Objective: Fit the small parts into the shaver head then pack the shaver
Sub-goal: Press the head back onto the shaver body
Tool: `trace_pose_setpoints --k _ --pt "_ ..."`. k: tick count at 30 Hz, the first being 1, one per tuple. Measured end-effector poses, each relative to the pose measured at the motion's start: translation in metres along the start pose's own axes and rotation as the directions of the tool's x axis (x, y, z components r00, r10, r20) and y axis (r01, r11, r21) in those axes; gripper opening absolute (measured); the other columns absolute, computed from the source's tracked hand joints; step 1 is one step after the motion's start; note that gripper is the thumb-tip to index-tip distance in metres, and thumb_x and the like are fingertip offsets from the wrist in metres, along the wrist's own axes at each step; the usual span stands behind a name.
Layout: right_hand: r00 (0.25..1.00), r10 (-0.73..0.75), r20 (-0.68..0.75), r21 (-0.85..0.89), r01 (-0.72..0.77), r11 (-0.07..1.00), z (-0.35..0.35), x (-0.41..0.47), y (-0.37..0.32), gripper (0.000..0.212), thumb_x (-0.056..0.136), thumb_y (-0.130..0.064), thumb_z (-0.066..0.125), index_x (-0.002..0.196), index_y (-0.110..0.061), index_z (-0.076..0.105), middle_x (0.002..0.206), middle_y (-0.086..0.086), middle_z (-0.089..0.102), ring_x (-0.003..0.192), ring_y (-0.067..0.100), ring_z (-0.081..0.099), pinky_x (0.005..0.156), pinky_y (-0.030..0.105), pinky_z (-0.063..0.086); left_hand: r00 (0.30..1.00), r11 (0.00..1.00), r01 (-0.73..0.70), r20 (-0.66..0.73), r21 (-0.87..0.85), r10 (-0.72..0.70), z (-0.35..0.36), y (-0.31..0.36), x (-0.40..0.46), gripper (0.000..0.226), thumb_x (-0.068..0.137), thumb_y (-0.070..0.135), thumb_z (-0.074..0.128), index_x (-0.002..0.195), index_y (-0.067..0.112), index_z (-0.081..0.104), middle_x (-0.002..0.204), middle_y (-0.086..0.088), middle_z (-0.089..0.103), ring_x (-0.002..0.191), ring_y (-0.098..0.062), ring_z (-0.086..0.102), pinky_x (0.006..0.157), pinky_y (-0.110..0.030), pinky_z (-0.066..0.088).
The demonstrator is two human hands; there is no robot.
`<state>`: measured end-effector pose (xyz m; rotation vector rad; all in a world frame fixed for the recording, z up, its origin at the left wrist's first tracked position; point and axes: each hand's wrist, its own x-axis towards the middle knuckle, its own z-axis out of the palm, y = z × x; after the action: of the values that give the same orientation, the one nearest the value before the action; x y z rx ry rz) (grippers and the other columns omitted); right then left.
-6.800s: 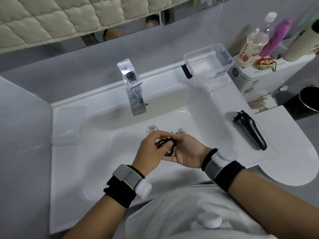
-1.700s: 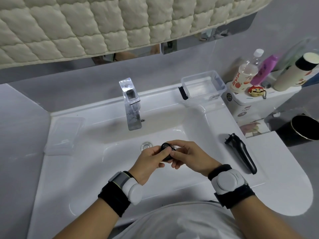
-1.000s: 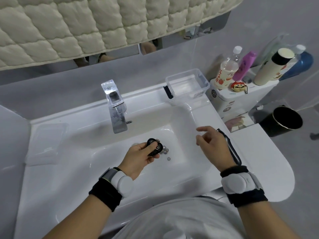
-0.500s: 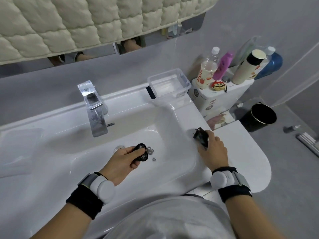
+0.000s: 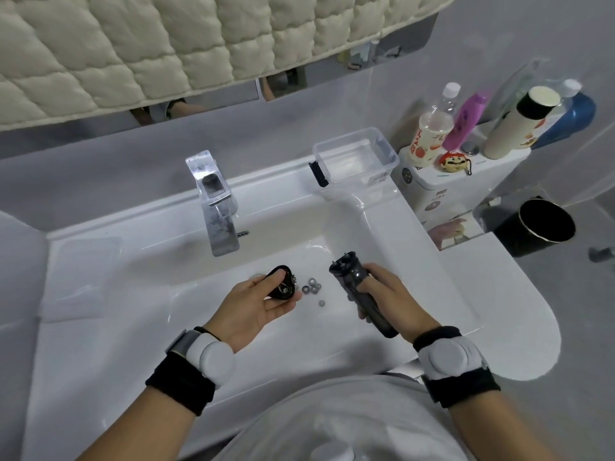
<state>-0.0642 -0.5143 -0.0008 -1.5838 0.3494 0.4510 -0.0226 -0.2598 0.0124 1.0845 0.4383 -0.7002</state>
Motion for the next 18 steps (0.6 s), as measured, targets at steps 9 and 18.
trace_pose_setpoints --k 9,18 --pt "0.947 0.029 0.320 0.026 -0.039 0.999 0.021 -0.006 -0.006 0.041 0.069 -0.028 0.054 0.106 -0.015 0.066 0.079 0.015 0.069 0.057 0.028 0.056 0.054 0.031 0.045 0.997 0.972 -0.076 0.046 0.224 0.067 -0.009 0.004 -0.010 0.037 0.093 0.024 0.061 0.113 -0.007 0.061 0.103 -0.021 0.073 0.080 -0.023 0.070 0.067 -0.023 0.056" --pt "0.913 0.011 0.407 0.068 -0.042 0.997 0.027 -0.004 -0.006 0.042 0.069 -0.024 0.054 0.106 -0.008 0.067 0.075 0.019 0.065 0.053 0.027 0.053 0.053 0.030 0.046 0.985 0.886 -0.170 0.066 0.432 0.157 0.001 0.013 -0.021 0.018 0.090 0.030 0.066 0.095 0.015 0.075 0.094 -0.014 0.076 0.070 -0.017 0.064 0.060 -0.019 0.046"
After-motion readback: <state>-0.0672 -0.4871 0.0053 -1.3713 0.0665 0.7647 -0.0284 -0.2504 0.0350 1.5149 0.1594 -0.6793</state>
